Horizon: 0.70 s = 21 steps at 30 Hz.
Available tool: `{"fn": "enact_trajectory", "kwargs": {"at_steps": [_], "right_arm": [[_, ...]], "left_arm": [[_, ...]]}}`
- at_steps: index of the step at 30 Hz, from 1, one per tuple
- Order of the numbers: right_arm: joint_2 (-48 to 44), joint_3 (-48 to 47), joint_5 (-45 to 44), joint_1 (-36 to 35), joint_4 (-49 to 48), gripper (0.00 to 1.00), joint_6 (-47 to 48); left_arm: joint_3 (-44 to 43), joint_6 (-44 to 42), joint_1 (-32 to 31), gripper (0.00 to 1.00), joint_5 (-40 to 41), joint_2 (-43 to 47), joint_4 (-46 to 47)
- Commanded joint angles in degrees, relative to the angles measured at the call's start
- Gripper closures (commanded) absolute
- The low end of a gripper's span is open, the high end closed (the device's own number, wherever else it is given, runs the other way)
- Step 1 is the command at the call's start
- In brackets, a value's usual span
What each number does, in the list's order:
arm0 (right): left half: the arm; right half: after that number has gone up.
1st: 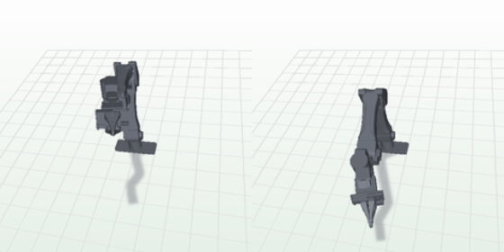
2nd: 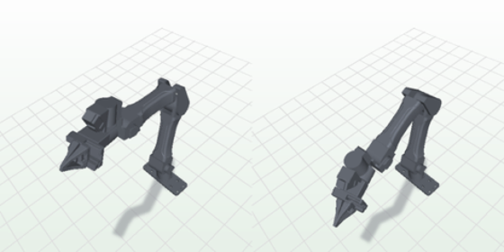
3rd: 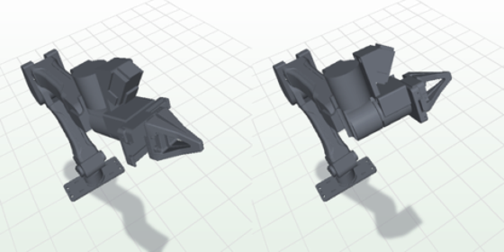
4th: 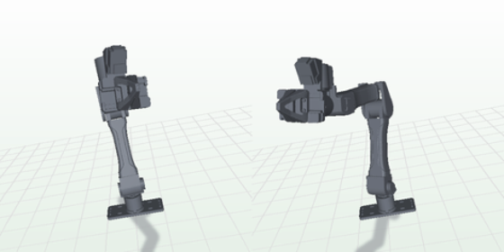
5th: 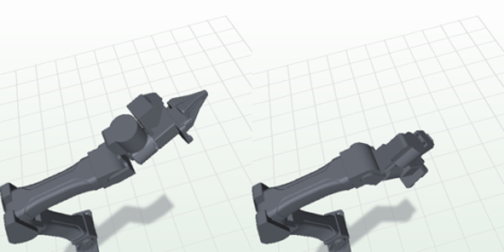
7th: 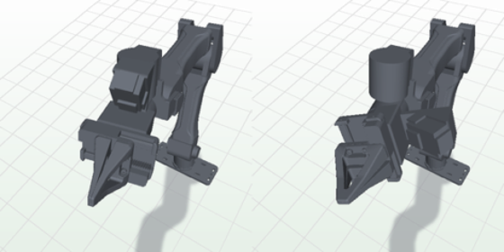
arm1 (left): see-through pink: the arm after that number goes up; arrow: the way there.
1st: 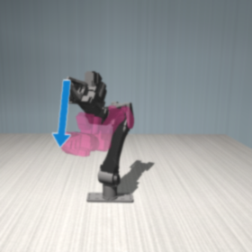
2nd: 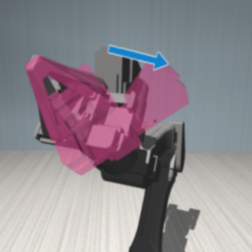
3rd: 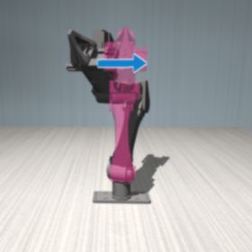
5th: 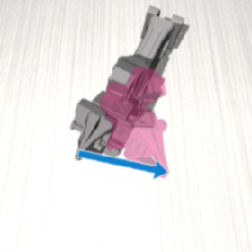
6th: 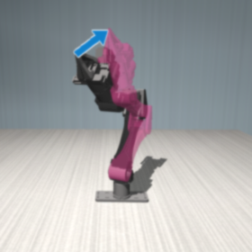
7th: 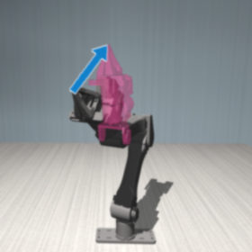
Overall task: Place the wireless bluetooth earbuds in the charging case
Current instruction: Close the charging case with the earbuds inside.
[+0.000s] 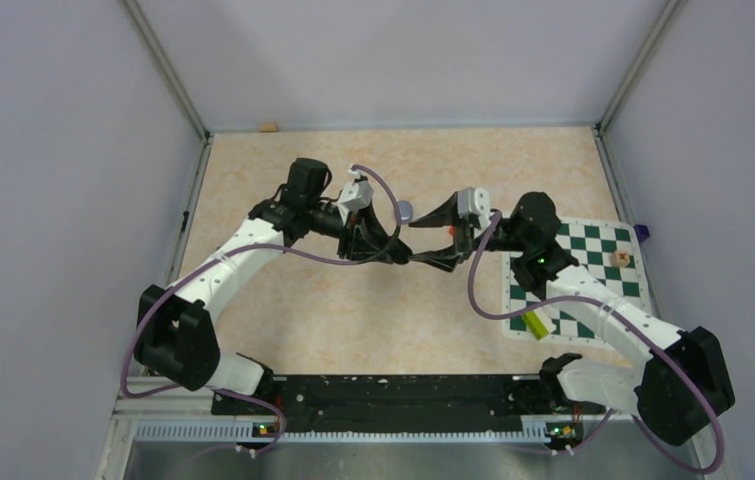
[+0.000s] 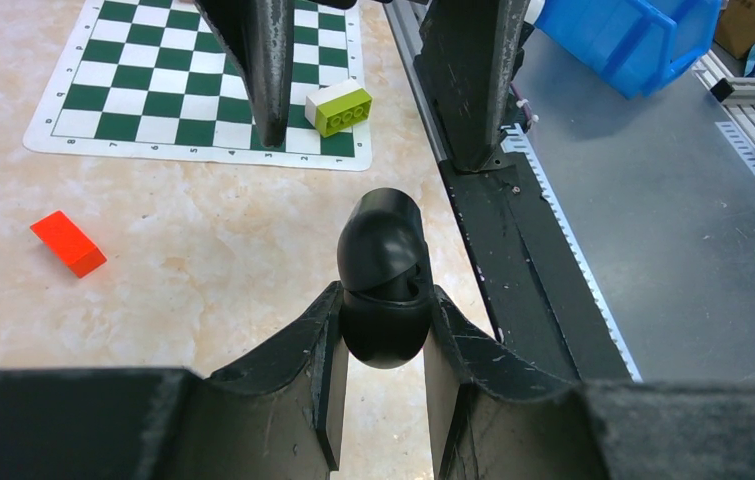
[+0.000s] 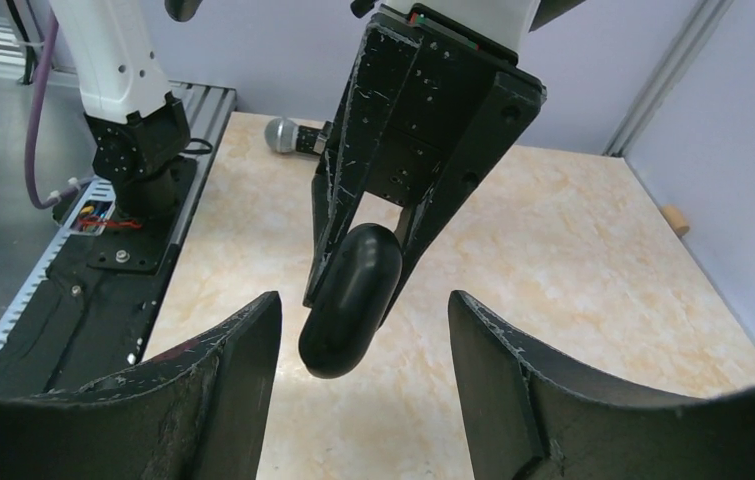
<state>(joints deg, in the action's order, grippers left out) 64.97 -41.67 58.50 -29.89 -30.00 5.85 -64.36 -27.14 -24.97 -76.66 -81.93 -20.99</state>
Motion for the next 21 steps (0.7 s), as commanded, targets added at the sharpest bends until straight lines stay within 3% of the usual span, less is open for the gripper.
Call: {"fn": "enact_trajectory", "kwargs": {"at_steps": [1, 8, 21], "right_arm": [[-1.04, -1.04, 2.26, -0.58, -1.73, 0.38, -0.03], [0.05, -2.06, -6.99, -1.44, 3.89, 0.33, 5.35], [-1.69, -2.05, -18.87, -1.66, 3.41, 0.32, 6.85]], "left_arm": [[-1.2, -0.89, -0.08, 1.0, -0.69, 0.2, 1.66], [-1.28, -0.99, -0.14, 1.0, -0.66, 0.23, 1.49], [-1.16, -1.45, -0.17, 1.0, -0.72, 0.2, 1.13]]}}
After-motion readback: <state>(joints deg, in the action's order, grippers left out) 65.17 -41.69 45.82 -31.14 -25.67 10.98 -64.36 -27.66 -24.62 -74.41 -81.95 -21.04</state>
